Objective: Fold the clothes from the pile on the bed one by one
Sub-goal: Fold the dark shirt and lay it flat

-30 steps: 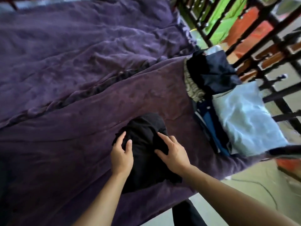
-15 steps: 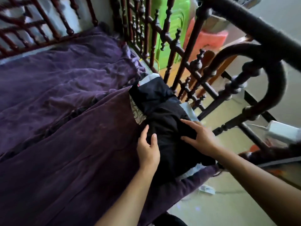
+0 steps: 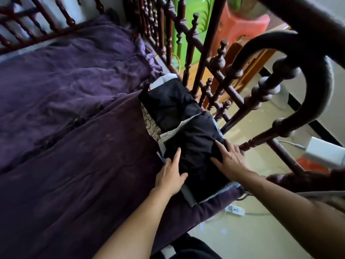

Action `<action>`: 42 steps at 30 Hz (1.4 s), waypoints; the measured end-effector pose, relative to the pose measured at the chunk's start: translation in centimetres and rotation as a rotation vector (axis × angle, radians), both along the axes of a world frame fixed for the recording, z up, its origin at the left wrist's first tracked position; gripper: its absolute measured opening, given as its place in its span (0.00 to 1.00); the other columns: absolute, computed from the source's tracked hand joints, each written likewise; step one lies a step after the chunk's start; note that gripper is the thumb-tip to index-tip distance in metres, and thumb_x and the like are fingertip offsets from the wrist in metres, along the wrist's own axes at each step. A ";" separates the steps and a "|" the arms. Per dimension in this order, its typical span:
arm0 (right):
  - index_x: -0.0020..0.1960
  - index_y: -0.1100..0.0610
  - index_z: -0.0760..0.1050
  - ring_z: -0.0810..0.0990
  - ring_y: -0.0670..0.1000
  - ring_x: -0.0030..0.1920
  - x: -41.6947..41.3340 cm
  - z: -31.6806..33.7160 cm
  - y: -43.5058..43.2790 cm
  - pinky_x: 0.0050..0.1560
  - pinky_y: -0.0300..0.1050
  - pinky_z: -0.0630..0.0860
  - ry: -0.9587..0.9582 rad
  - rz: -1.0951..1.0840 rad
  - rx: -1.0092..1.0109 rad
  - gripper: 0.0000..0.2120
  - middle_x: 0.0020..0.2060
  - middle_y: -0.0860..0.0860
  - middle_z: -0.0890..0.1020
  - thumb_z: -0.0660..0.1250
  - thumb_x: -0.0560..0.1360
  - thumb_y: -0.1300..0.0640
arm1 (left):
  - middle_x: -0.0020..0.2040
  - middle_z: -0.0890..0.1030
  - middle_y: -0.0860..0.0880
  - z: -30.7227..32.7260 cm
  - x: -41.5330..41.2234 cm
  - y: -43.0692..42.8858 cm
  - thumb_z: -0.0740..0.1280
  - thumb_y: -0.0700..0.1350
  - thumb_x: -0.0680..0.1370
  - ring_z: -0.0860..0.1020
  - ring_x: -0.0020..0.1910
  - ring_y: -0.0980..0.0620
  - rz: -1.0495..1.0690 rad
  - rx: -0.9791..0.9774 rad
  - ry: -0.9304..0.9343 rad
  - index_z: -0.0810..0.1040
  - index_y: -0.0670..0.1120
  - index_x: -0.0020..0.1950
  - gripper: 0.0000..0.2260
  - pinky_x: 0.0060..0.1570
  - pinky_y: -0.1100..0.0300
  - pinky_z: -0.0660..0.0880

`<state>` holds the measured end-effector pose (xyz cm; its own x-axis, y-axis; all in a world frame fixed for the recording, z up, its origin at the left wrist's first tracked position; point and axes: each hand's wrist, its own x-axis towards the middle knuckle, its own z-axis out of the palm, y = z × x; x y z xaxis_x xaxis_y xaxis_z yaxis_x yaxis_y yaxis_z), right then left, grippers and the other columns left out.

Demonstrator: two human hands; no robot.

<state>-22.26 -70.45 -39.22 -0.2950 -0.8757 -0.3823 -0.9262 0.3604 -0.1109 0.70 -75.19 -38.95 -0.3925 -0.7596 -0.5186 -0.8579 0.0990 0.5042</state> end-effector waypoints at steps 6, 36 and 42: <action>0.65 0.54 0.75 0.73 0.59 0.64 7.6 4.7 -2.1 0.58 0.55 0.71 -0.119 0.215 -0.412 0.21 0.66 0.55 0.74 0.70 0.73 0.51 | 0.62 0.72 0.51 2.4 8.1 2.1 0.63 0.52 0.79 0.75 0.59 0.50 0.181 -0.049 -0.061 0.68 0.51 0.70 0.20 0.52 0.56 0.73; 0.70 0.45 0.69 0.75 0.48 0.64 70.0 12.1 17.5 0.60 0.42 0.72 -0.304 1.365 -0.147 0.20 0.67 0.44 0.73 0.59 0.78 0.45 | 0.41 0.76 0.51 14.0 63.7 50.3 0.59 0.49 0.80 0.78 0.52 0.50 1.179 -0.234 -0.391 0.76 0.46 0.55 0.10 0.49 0.59 0.71; 0.61 0.47 0.73 0.78 0.52 0.57 80.8 9.7 15.6 0.52 0.44 0.73 -0.299 1.410 -0.060 0.13 0.61 0.47 0.77 0.58 0.79 0.48 | 0.60 0.78 0.49 12.3 72.6 49.5 0.59 0.49 0.80 0.76 0.59 0.51 1.233 -0.181 -0.375 0.73 0.47 0.64 0.14 0.55 0.61 0.70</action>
<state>58.51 -54.82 -29.55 0.8964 -0.3809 -0.2266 -0.4394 -0.8305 -0.3424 73.35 -25.66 -26.66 0.7553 -0.5842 -0.2971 -0.5169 -0.8096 0.2780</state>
